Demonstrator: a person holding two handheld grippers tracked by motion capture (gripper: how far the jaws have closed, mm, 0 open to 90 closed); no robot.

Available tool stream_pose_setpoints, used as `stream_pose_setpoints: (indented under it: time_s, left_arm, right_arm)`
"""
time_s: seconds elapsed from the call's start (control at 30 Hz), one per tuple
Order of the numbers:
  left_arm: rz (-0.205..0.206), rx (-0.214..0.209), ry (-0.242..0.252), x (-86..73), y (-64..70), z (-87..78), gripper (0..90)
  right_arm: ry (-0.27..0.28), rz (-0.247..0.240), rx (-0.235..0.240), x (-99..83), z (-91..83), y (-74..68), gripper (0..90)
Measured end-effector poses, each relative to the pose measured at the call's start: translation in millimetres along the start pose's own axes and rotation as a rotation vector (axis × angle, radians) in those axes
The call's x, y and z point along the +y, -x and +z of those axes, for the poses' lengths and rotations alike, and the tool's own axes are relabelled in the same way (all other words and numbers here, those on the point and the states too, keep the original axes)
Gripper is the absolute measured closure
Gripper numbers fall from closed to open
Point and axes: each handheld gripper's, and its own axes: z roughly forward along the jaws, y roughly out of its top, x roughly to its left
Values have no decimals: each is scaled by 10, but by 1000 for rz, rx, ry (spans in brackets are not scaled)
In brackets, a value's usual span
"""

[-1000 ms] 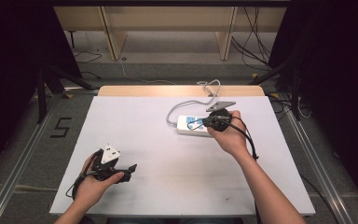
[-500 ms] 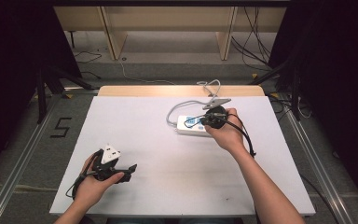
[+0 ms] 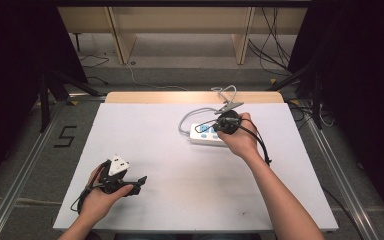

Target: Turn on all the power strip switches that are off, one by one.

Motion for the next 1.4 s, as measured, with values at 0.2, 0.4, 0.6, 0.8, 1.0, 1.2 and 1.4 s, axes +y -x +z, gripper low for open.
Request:
stream_pose_setpoints:
  time_s: [0.2, 0.4, 0.6, 0.8, 1.0, 1.2, 1.4]
  left_arm:
    - [0, 0, 2, 0, 1, 1, 191]
    - [1, 0, 1, 0, 1, 0, 191]
    - [3, -2, -3, 2, 7, 1, 191]
    - [3, -1, 0, -1, 4, 2, 191]
    - [3, -1, -1, 0, 5, 0, 191]
    - [3, -1, 0, 0, 5, 1, 191]
    - [3, -1, 1, -1, 4, 2, 191]
  right_arm:
    - [-15, 4, 3, 55, 50, 10, 900]
    - [-26, 3, 3, 80, 97, 19, 900]
    - [-37, 15, 7, 96, 145, 22, 900]
    - [-55, 23, 6, 102, 203, 48, 900]
    - [-72, 26, 6, 103, 259, 61, 900]
    - [-92, 34, 10, 106, 313, 71, 900]
    - [-102, 33, 18, 120, 364, 57, 900]
